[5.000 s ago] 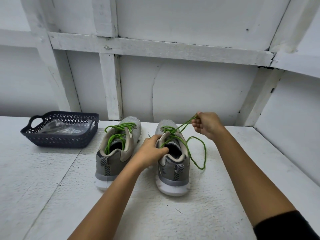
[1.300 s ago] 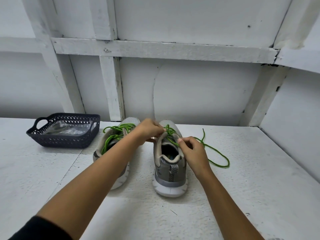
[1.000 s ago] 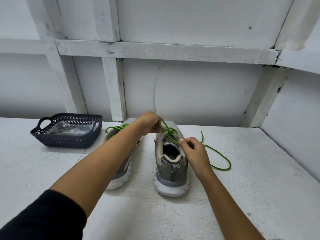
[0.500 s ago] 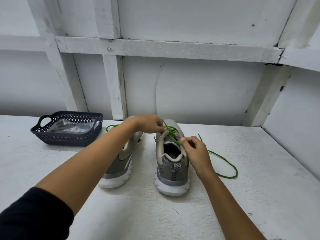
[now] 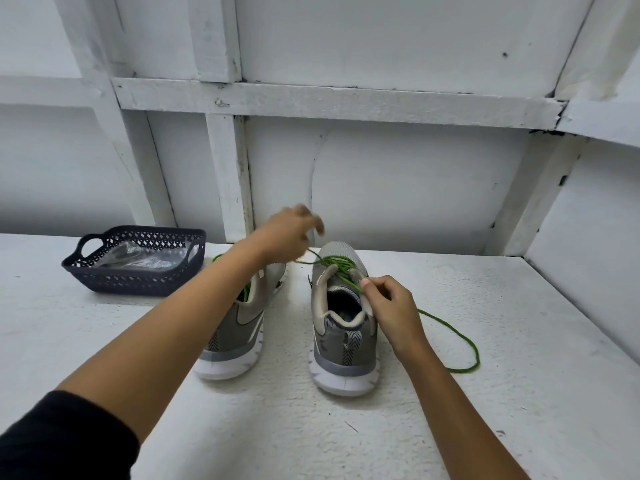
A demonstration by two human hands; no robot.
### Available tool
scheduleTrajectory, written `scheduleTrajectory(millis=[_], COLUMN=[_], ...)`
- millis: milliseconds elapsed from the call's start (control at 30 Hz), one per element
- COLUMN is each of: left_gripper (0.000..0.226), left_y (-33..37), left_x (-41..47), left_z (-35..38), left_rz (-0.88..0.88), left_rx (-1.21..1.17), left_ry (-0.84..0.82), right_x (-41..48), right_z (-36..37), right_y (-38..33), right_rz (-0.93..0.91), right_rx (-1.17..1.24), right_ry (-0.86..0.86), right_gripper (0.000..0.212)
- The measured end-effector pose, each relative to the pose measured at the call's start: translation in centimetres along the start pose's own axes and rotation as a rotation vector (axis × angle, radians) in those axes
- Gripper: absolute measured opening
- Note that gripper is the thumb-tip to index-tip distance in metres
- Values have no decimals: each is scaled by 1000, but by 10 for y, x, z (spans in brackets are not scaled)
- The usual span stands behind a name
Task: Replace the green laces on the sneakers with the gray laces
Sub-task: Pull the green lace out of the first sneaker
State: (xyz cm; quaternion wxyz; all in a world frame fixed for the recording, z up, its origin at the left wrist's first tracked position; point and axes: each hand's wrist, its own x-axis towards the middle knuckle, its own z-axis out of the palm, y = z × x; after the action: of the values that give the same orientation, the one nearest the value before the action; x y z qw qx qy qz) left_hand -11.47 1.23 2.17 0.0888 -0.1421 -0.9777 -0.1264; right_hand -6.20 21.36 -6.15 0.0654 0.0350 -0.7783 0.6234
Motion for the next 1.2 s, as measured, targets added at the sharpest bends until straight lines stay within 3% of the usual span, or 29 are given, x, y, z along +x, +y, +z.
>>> scheduleTrajectory(millis=[100, 167, 300, 367, 433, 500, 533, 600, 700, 800, 967, 1133, 1200], left_gripper=[24, 23, 22, 20, 23, 20, 26, 39, 31, 23, 16, 22, 24], left_y=[11, 13, 6, -4, -15, -21, -20, -12, 7, 14, 12, -10, -16], left_x=[-5, -6, -10, -6, 0, 3, 1, -4, -7, -6, -3, 4, 4], left_z=[7, 9, -4, -12, -14, -11, -8, -5, -2, 3, 8, -4, -5], left_rz=[93, 55, -79, -242, -447, -529, -483, -230, 57, 25, -58, -399, -478], left_rx=[72, 48, -443, -684, -770, -504, -329, -123, -44, -63, -183, -287, -257], left_ry=[-291, -289, -128, 52, 252, 350, 329, 204, -104, -252, -192, 233, 311], right_x=[1, 1, 1, 1, 0, -1, -1, -1, -2, -2, -1, 1, 1], right_z=[0, 0, -1, -2, -1, -1, -1, -1, -1, 0, -1, -3, -3], right_y=[1, 1, 1, 0, -1, -1, -1, -2, -2, -3, -2, 1, 1], right_rz=[4, 4, 6, 8, 4, 0, -2, -4, -8, -15, -14, 3, 2], right_rx=[-5, -4, -5, 4, 6, 7, 7, 16, 18, 21, 21, 18, 22], right_ry=[6, 5, -2, -4, -5, -5, -6, -6, -4, -1, -1, -18, -21], right_gripper=[15, 15, 16, 15, 15, 15, 15, 15, 15, 14, 14, 14, 14])
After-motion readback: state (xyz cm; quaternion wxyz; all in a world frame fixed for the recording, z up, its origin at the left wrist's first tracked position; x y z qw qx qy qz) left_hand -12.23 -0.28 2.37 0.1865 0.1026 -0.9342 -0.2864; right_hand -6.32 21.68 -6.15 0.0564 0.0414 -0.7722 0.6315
